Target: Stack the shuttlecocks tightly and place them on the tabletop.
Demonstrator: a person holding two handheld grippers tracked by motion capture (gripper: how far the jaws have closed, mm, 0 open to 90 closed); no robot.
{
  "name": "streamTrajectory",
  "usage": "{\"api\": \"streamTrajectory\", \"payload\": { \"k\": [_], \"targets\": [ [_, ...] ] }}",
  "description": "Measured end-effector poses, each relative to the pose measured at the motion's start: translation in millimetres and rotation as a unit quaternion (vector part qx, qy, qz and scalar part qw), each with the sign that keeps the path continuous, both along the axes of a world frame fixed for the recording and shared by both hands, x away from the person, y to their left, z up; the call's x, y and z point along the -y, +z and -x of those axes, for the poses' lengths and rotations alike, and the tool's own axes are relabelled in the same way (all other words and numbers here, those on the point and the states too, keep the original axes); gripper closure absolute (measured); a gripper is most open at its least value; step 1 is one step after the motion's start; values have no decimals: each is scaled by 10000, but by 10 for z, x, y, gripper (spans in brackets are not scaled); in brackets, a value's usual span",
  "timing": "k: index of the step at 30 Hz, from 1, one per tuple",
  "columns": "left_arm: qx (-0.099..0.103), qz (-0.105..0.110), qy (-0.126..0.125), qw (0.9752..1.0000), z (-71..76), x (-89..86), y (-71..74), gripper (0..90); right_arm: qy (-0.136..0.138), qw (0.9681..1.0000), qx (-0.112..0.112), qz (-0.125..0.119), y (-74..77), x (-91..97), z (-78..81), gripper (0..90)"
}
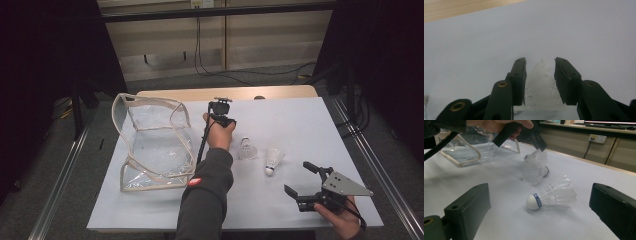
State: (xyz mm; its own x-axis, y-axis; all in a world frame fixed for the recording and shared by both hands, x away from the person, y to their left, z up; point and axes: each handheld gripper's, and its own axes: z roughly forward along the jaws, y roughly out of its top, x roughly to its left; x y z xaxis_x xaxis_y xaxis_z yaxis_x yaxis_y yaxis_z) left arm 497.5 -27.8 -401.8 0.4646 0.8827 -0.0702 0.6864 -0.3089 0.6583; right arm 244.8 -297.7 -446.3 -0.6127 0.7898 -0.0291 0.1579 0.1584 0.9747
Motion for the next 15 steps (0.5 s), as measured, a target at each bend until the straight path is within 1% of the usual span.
{"api": "streamTrajectory", "payload": {
  "k": [7, 12, 15],
  "targets": [
    [23, 54, 39, 10000, 5, -14, 22, 569, -2, 10000, 3, 13, -1, 0, -1, 27],
    [45, 31, 45, 10000, 1, -36, 33, 571, 6, 10000, -12, 8, -2, -5, 0, 27],
    [73, 90, 101, 9999, 8, -37, 47, 568, 1, 10000, -16, 4, -2, -5, 1, 27]
  ]
}}
